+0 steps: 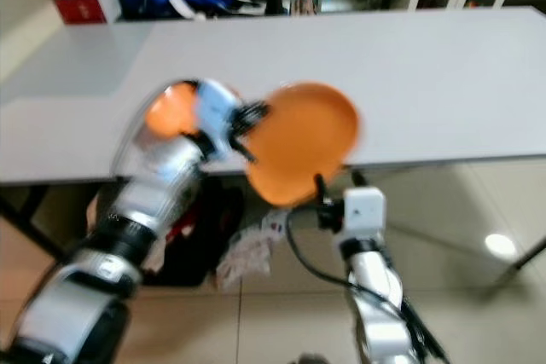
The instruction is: Setting the table
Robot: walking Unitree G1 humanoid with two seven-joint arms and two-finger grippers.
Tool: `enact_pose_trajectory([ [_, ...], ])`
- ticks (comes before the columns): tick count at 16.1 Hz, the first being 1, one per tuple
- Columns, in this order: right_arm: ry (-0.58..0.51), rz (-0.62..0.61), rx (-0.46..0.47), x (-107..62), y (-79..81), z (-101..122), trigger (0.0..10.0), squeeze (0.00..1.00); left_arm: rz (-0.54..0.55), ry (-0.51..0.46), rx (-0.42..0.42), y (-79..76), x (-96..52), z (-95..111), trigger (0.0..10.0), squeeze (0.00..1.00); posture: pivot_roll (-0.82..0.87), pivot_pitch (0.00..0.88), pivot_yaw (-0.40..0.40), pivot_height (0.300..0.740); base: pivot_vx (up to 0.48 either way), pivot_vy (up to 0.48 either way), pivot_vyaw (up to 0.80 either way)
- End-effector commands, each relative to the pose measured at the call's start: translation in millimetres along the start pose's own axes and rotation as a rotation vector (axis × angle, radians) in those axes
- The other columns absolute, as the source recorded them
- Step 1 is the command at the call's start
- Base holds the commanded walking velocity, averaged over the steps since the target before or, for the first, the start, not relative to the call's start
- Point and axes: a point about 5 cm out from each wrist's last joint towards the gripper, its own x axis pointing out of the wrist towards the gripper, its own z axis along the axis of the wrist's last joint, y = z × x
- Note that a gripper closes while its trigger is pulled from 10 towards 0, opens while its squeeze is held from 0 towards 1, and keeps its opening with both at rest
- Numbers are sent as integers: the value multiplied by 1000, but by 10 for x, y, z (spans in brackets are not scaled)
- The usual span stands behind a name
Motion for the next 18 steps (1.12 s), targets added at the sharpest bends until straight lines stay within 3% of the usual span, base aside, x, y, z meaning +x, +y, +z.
enact_pose_trajectory([
  [1,-9,11,6,15,39,19,10000,0,40,-47,54,172,-15,184,0,0,-30,0,56,740,480,0,0],
  [5,-5,20,7,26,67,6,10000,0,20,-102,2,140,247,425,0,0,-31,0,57,740,118,0,0],
  [6,-3,22,7,28,72,3,10000,0,33,-109,-32,166,318,487,0,0,-32,0,58,740,0,0,0],
  [8,-1,26,7,29,79,-5,10000,0,56,-95,-176,150,465,536,0,0,-36,0,59,740,0,0,0],
  [9,-1,27,6,29,84,-5,10000,0,57,-90,-199,131,490,535,0,0,-43,0,63,740,0,0,0],
  [12,1,21,2,3,81,-15,10000,0,-11,-109,-303,-117,692,637,0,0,-72,0,79,740,0,0,0],
  [15,5,15,2,-38,80,-27,10000,0,35,-100,-420,-156,775,681,0,0,-78,0,85,740,0,0,0],
  [18,1,7,6,-71,107,-12,10000,0,171,-40,-530,-55,740,550,0,0,-98,0,101,740,0,0,0],
])
